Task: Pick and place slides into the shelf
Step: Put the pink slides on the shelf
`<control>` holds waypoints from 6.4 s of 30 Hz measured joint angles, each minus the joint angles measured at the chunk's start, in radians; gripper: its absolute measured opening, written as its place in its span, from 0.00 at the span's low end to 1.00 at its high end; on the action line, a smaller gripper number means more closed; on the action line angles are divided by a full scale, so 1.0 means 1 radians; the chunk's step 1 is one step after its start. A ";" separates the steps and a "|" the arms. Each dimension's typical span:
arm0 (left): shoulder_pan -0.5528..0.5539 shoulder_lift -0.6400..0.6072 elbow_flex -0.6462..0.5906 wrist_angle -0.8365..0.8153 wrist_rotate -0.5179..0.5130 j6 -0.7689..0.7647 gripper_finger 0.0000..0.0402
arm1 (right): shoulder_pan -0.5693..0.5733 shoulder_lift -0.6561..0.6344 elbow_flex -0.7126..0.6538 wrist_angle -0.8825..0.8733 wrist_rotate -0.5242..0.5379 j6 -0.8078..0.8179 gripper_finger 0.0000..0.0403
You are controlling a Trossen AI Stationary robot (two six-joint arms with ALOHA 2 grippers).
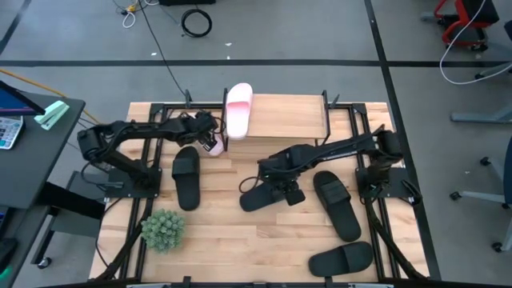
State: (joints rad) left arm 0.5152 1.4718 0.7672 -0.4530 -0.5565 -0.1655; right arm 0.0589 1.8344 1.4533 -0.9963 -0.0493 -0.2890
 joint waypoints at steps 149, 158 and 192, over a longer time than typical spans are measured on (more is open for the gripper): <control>-0.196 0.291 0.727 0.153 -0.158 0.200 0.06 | 0.305 -0.288 -0.134 -0.108 0.060 0.610 0.36; -0.230 0.292 0.725 0.156 -0.155 0.206 0.03 | 0.311 -0.300 -0.134 -0.111 0.091 0.613 0.36; -0.160 0.395 0.725 0.280 -0.044 0.066 0.16 | 0.311 -0.300 -0.135 -0.099 0.104 0.602 0.36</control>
State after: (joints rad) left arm 0.3550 1.8670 1.4925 -0.1727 -0.6003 -0.0992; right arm 0.3695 1.5349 1.3186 -1.0950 0.0547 0.3134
